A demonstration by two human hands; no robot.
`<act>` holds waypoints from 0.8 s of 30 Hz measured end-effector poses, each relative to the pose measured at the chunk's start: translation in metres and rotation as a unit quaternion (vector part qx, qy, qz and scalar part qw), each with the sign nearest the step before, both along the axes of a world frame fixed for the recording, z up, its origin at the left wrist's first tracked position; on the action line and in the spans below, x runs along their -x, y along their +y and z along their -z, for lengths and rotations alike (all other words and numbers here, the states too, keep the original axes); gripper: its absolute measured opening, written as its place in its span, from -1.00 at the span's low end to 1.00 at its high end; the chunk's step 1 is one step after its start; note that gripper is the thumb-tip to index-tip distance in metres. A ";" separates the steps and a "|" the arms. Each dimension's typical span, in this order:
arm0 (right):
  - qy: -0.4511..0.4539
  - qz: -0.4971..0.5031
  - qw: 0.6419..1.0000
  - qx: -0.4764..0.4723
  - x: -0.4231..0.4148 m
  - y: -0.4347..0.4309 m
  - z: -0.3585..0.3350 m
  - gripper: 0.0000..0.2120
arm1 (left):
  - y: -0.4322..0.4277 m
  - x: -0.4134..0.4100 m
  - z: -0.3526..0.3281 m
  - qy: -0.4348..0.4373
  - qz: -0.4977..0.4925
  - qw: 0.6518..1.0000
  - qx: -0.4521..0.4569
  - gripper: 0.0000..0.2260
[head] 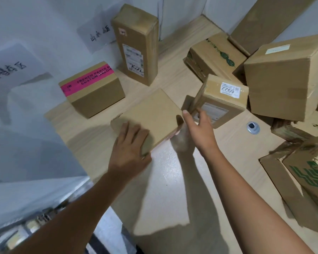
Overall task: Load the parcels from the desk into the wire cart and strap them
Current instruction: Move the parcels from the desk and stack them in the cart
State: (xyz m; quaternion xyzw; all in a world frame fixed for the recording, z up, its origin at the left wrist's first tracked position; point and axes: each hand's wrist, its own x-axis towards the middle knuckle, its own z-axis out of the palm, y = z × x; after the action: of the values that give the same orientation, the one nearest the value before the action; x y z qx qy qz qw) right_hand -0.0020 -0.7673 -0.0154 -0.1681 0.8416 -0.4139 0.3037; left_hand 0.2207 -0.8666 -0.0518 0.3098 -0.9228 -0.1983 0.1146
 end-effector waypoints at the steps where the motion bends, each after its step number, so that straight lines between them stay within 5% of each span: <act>1: -0.009 -0.006 1.000 0.006 -0.002 -0.001 0.000 -0.26 | 0.006 -0.016 0.002 0.008 0.005 1.000 -0.001 -0.36; 5: -0.073 -0.109 0.991 0.000 -0.029 -0.010 0.003 -0.40 | 0.036 -0.069 0.006 0.057 0.011 0.996 -0.073 -0.30; 8: -0.077 -0.195 0.977 -0.027 -0.071 -0.009 0.014 -0.48 | 0.069 -0.093 0.004 0.182 -0.156 0.957 -0.165 -0.16; 10: -0.065 -0.215 0.974 -0.029 -0.093 -0.004 0.022 -0.45 | 0.081 -0.105 0.003 0.273 -0.296 0.865 -0.299 -0.07; 13: -0.089 -0.206 0.974 -0.025 -0.119 -0.004 0.024 -0.44 | 0.085 -0.126 0.000 0.327 -0.368 0.732 -0.471 -0.08; 17: -0.109 -0.249 0.962 -0.038 -0.177 -0.011 0.011 -0.34 | 0.092 -0.184 0.002 0.384 -0.414 0.676 -0.473 -0.36; 24: -0.063 -0.473 0.878 -0.041 -0.374 -0.019 -0.012 -0.31 | 0.174 -0.365 -0.009 0.481 -0.562 0.571 -0.355 -0.18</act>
State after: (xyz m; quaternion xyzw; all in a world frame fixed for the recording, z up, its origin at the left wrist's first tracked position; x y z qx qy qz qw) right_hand 0.3722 -0.7860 -0.0029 -0.5070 0.6568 -0.1955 0.5228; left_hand 0.5856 -0.6931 -0.0427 0.6410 -0.2276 -0.5257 0.5109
